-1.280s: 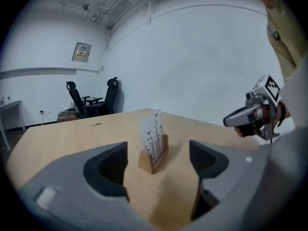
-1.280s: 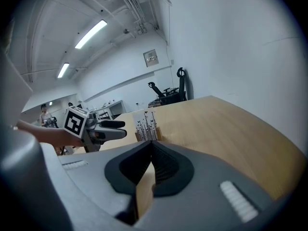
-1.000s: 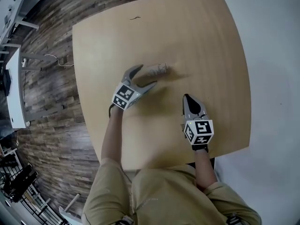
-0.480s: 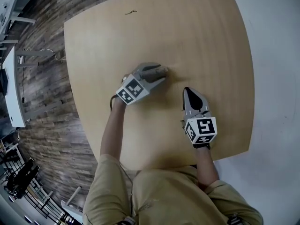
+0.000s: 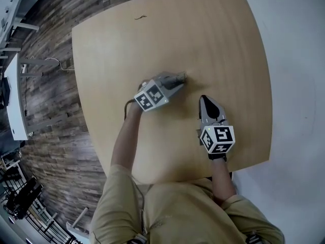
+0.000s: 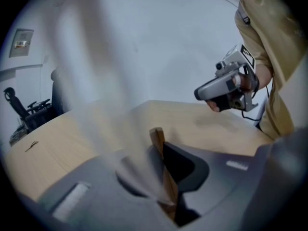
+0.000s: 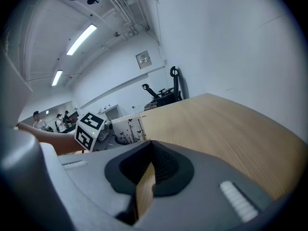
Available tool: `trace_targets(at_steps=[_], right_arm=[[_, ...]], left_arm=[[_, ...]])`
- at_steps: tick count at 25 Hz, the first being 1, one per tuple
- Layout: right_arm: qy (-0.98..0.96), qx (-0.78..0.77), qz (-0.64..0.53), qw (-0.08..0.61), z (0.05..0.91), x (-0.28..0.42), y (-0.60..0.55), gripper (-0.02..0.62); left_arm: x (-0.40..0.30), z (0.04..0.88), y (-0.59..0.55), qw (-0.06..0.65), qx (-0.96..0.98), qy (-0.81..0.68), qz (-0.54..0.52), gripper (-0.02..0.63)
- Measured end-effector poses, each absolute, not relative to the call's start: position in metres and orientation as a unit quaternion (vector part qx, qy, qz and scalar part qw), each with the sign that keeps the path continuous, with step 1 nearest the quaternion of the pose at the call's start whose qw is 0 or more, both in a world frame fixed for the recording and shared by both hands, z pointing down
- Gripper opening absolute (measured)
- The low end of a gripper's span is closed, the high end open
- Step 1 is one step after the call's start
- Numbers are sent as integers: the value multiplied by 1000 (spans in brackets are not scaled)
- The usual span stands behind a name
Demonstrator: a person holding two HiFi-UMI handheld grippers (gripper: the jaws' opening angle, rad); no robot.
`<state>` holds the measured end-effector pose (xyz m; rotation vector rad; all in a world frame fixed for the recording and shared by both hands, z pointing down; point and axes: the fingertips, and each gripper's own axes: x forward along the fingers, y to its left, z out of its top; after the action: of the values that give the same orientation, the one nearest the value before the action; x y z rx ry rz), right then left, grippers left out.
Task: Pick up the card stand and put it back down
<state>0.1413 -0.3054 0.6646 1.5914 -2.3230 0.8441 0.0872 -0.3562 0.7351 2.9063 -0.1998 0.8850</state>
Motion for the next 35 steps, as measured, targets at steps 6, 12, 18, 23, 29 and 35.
trace_targets(at_steps=[6,12,18,23,29,35], right_arm=[[-791,545,262,91,630,135,-281,6],[-796,552,238,70,584,117,-254,6],[-806,551,209,50,549,102,-217,6],[-818,544,182,36,513,85,-182,6],[-835,534,131,27,477,62,-138,5],[-845,524,103,8,436,54,-112,6]], left_arm=[[94,718,-308,49,953,-49,296,40],[81,679,-256,31,951,-34,307,41],[65,652,-206,20,952,-42,303,41],[47,612,-168,-2,951,-56,303,41],[22,568,-129,-40,947,-71,310,41],[7,503,-104,-60,948,-121,288,41]])
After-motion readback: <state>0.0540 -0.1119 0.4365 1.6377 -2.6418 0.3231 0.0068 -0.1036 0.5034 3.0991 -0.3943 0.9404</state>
